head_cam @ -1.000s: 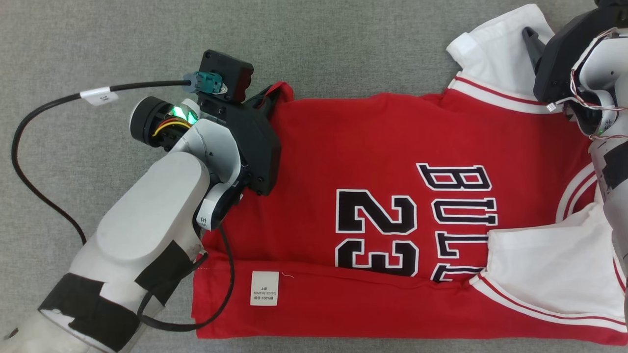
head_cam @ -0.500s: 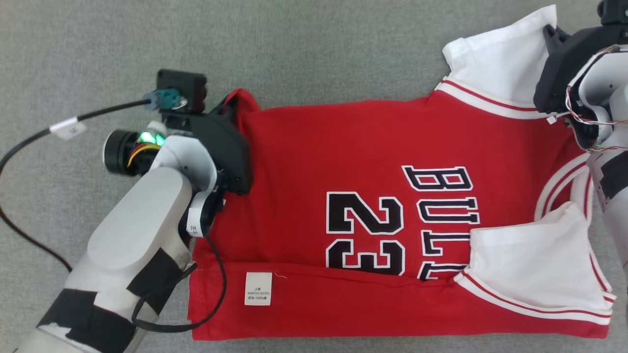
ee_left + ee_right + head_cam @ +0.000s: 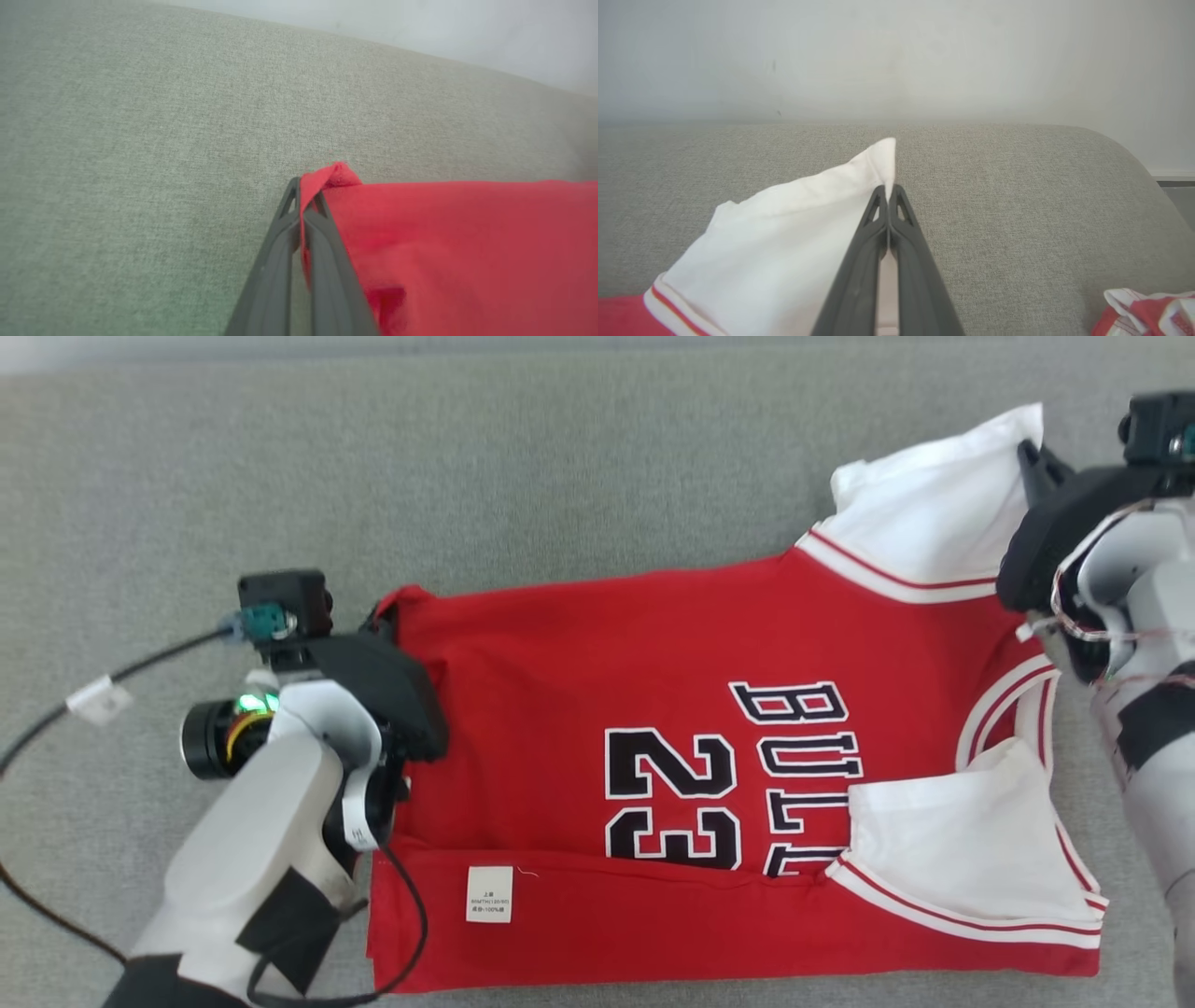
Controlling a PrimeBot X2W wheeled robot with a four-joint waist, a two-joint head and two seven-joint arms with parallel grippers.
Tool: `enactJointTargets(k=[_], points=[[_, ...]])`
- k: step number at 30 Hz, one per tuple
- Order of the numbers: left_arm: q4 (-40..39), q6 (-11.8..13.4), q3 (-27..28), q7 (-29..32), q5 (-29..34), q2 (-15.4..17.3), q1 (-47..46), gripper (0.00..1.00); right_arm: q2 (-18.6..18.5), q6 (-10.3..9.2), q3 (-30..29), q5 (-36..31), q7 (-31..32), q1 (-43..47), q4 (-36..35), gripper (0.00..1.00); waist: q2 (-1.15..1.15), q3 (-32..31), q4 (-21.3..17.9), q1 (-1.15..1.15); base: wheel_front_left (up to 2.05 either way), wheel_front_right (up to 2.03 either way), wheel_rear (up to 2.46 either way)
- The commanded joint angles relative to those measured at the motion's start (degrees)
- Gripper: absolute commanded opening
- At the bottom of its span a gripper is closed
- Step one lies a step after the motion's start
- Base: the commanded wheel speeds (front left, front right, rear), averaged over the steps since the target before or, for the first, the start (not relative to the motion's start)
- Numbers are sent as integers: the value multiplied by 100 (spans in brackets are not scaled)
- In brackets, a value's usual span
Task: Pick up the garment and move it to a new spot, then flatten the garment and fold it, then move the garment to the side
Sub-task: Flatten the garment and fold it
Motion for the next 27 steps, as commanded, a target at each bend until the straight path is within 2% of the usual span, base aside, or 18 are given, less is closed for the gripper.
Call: enactJointTargets(k=[1,5,10,13,19,27], points=[[-5,-29,23,-95,-38,-9,136,0,6,-16,23,80,-82,152,-43,0,0,-238,-16,0,0,0,0],[-112,-219,12,-366,-125,-63,428,0,-34,-16,145,392,-309,562,-336,0,0,-510,-42,0,0,0,0],[-325,-317,80,-805,-178,-34,953,0,-293,-16,379,954,-473,1459,-1120,0,0,-828,-133,0,0,0,0],[-459,-295,71,-988,-176,14,1287,0,-462,-16,386,1163,-524,2016,-1588,0,0,-969,-184,0,0,0,0],[-667,-144,77,-1150,-256,21,1868,0,-645,-16,-38,1339,-439,3299,-2531,0,0,-1122,-173,0,0,0,0],[-894,68,128,-1201,-443,70,2570,0,-324,-16,-910,930,166,4845,-3916,0,0,-1215,-178,0,0,0,0]])
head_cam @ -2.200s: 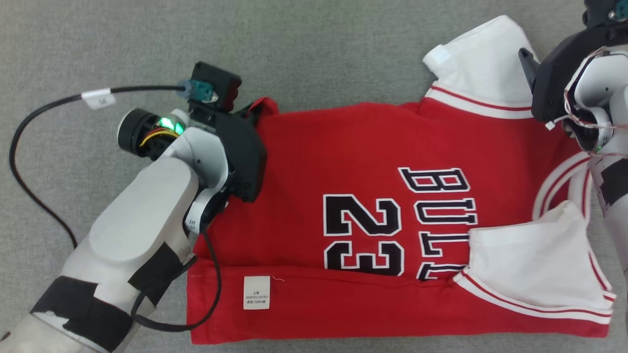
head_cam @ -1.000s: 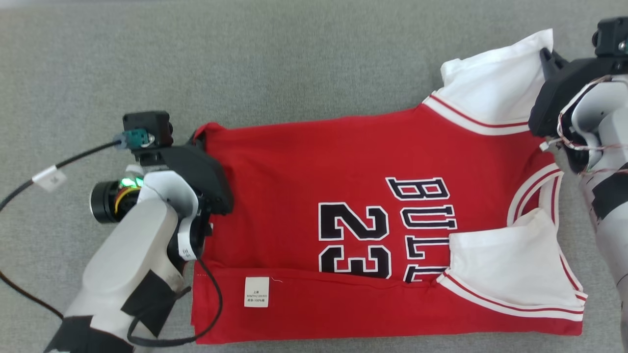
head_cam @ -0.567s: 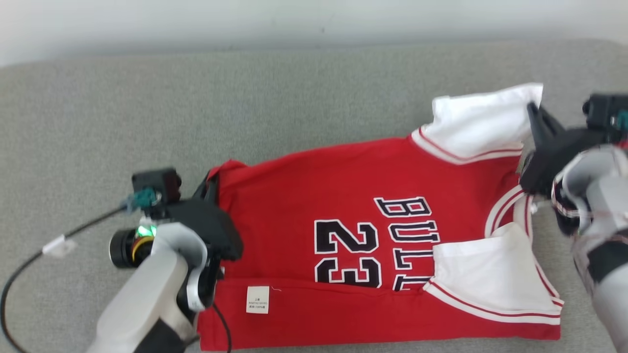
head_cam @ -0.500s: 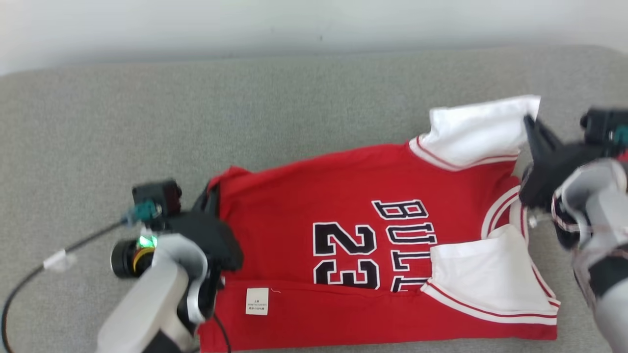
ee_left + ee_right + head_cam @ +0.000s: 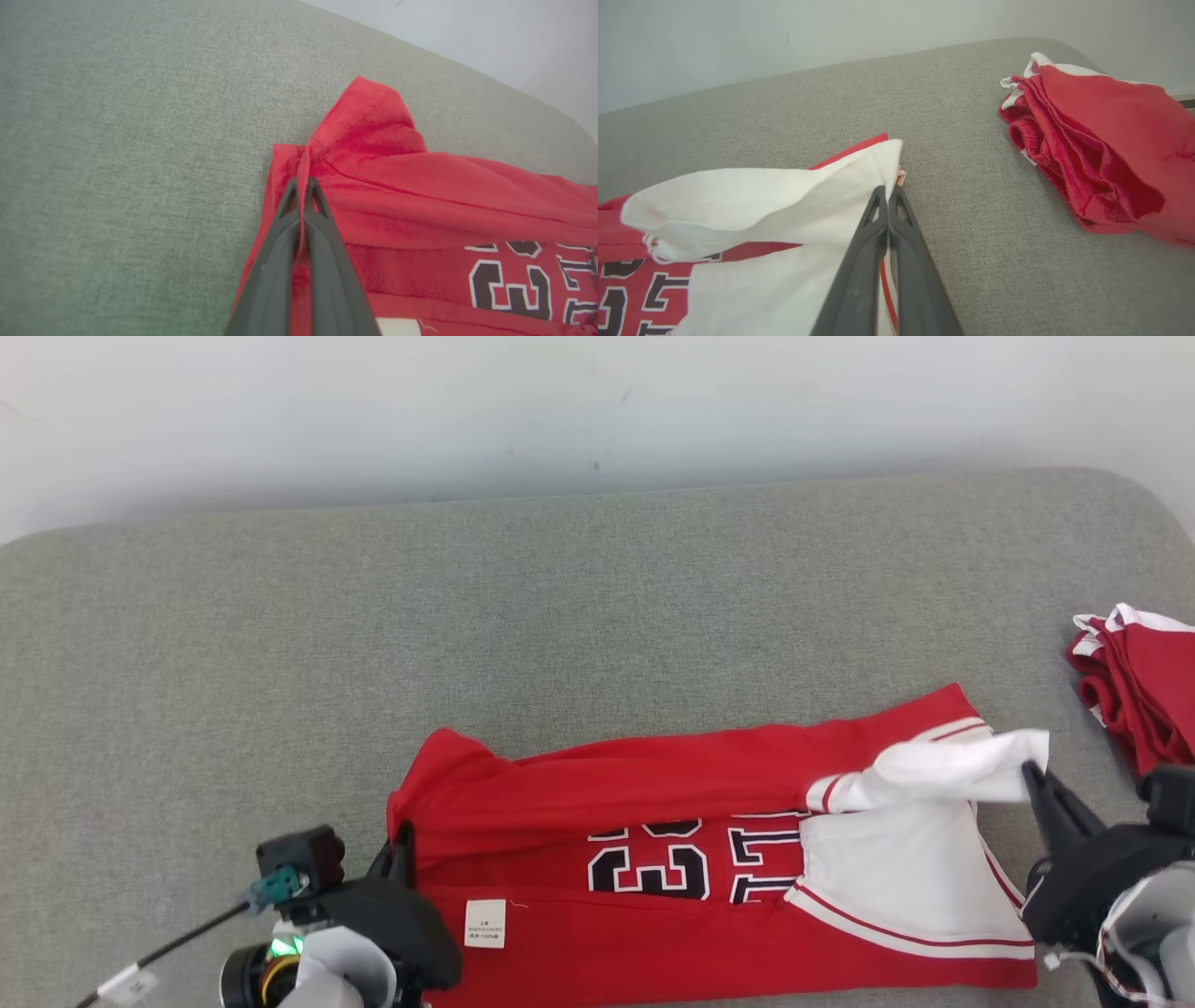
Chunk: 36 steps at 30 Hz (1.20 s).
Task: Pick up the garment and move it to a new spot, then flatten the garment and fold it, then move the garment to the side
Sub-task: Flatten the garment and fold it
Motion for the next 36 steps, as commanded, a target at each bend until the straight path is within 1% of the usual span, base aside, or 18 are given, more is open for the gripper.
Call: enactJointTargets(k=[1,6,7,10,11,12,13,15,16,17,18,22,23,25,28,32,34,36], points=[[-46,51,30,-38,-91,10,152,0,129,-16,-132,-146,105,221,-227,0,0,-18,7,1,0,0,0],[-131,113,68,-79,-168,-14,416,0,552,-16,-567,-547,577,877,-1058,0,0,-49,48,1,0,0,0],[-131,113,68,-79,-168,-14,416,0,552,-16,-567,-547,577,877,-1058,0,0,-49,48,1,0,0,0],[-173,132,90,-119,-198,2,515,0,762,-16,-718,-696,829,1187,-1411,0,0,-71,62,1,0,0,0],[-178,135,92,-131,-205,11,542,8,798,-16,-751,-727,907,1271,-1497,0,0,-77,64,1,0,0,0],[-173,134,90,-132,-212,14,561,20,847,-16,-776,-753,984,1350,-1568,0,0,-85,65,1,0,0,0],[-157,126,91,-140,-218,11,567,42,897,-15,-789,-804,1077,1433,-1647,0,0,-93,66,1,0,0,0],[-132,96,102,-160,-240,-16,557,55,981,-15,-819,-852,1250,1594,-1773,0,0,-110,70,1,0,0,0],[-114,80,107,-182,-254,-32,556,73,1030,-16,-843,-855,1329,1666,-1837,0,0,-119,70,1,0,0,0],[-93,73,105,-195,-251,-34,549,95,1060,-15,-864,-874,1400,1732,-1898,0,0,-127,66,1,0,0,0],[-68,66,105,-220,-249,-43,537,100,1085,-16,-874,-889,1477,1804,-1952,0,0,-134,63,1,0,0,0],[19,68,130,-368,-210,-65,493,100,1229,-15,-916,-915,1730,2006,-2098,0,0,-173,31,1,0,0,0],[29,61,129,-413,-178,-60,488,100,1238,-15,-908,-942,1773,2048,-2126,100,0,-183,26,1,0,0,0],[31,44,107,-541,-95,-30,481,100,1263,-15,-931,-997,1798,2072,-2162,100,0,-207,21,1,0,0,0],[-28,-52,100,-785,54,55,544,100,1299,-15,-963,-1070,1758,2146,-2188,100,0,-273,39,1,0,0,0],[-225,-143,295,-1016,310,122,815,100,1365,-15,-1048,-1070,1652,2191,-2262,100,0,-390,91,1,0,0,0],[-466,-165,487,-1047,607,172,921,100,1424,-15,-1101,-970,1647,2225,-2296,100,0,-454,126,1,0,0,0],[-865,-206,749,-1051,1112,166,1137,100,1459,-15,-1160,-890,1667,2239,-2358,100,0,-516,161,1,0,0,0]])
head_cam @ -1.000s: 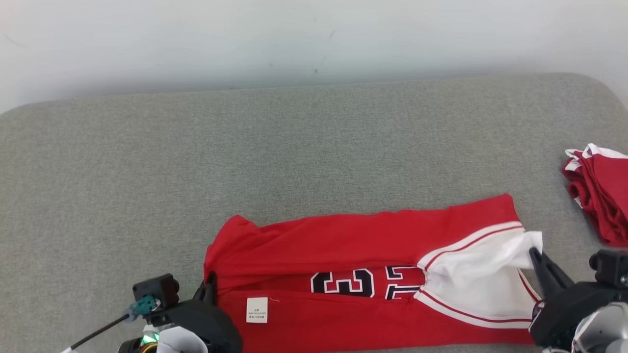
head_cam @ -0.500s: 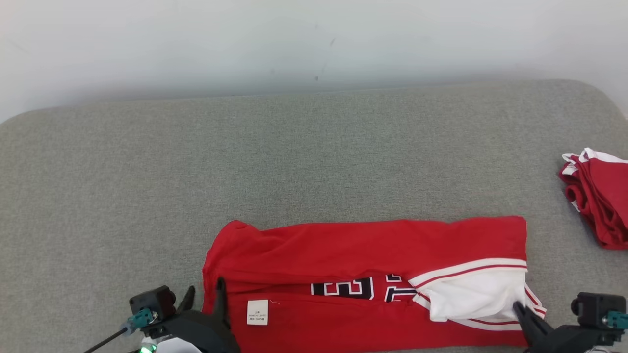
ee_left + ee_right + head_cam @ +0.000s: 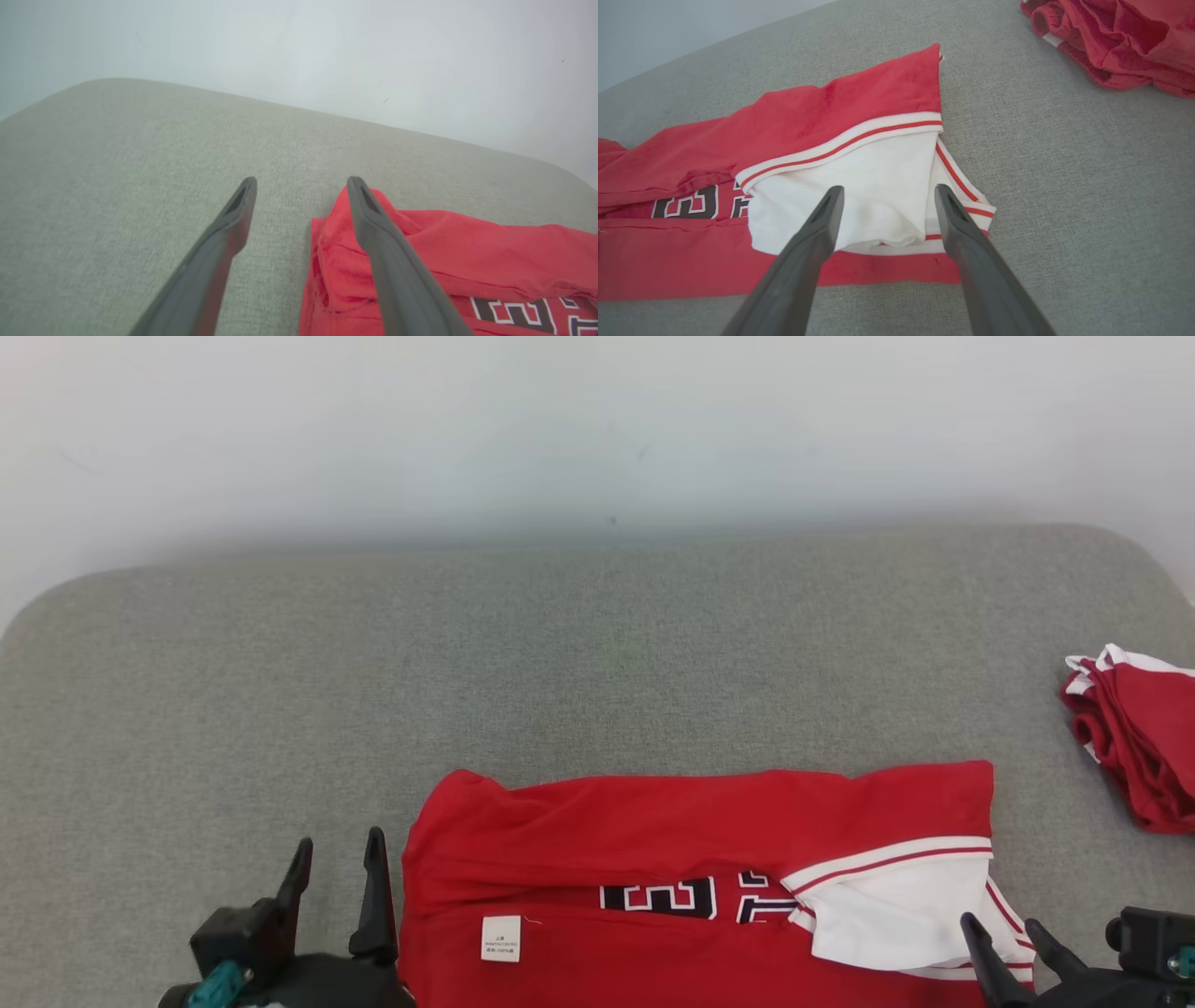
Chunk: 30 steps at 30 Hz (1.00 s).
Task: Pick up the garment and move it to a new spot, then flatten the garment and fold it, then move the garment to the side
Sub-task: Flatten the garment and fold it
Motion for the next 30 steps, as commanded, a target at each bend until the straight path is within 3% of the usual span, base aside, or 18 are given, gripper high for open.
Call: enactJointTargets(k=[1,7,14,20,30], points=[[-310,-86,189,-28,436,-37,291,100,29,-14,-61,60,20,68,-66,100,0,-106,75,0,0,0,0],[-1283,-469,1014,-29,1646,-397,1135,100,-1,-14,-252,185,270,-41,-95,100,0,-324,161,0,0,0,0],[-1903,-1106,1790,-30,2455,-884,1821,100,-21,-14,-580,82,651,-364,231,100,0,-449,243,0,0,0,0],[-2016,-1410,2157,-30,2783,-1099,2110,100,-90,-14,-720,-8,780,-703,751,100,0,-445,314,0,0,0,0],[-1944,-1598,2432,-30,3105,-1284,2177,100,-392,-14,-704,-363,774,-1394,1851,100,0,-129,516,0,0,0,0]])
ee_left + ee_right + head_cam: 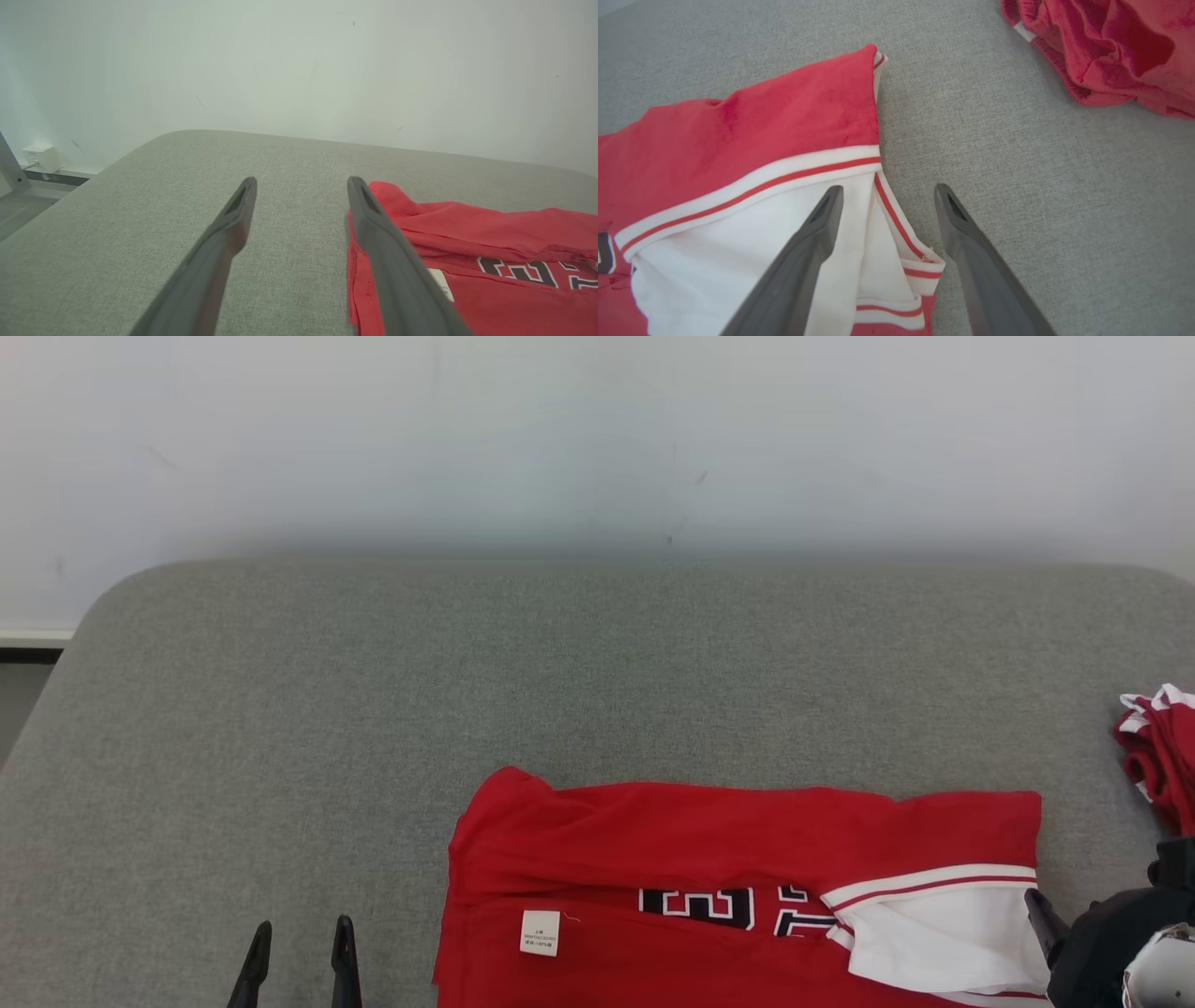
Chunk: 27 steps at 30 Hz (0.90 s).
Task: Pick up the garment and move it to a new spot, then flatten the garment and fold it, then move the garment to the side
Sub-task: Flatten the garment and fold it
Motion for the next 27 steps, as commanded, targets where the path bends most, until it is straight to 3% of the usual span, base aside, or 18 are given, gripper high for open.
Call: enactJointTargets(k=[1,12,16,18,19,27], points=[[-3,-26,24,-16,14,-28,-72,100,-47,-14,13,-43,-36,-124,60,100,0,203,96,0,0,0,0],[96,-90,19,-16,59,-54,-377,100,-233,-14,280,-257,-108,-633,1049,100,0,692,307,0,0,0,0],[86,-58,39,-15,-1,-55,-426,100,-72,-2,406,-163,156,-614,1314,100,0,705,335,0,0,0,0],[69,-52,43,-16,-18,-55,-434,100,-88,5,489,-167,189,-606,1322,42,0,705,333,0,0,0,0],[66,-41,45,-15,-29,-55,-438,100,-108,5,514,-171,169,-609,1321,0,0,703,331,0,0,0,0],[55,23,59,-15,-62,-56,-414,100,-288,-20,338,-319,-117,-683,1181,0,0,613,227,0,0,0,0]])
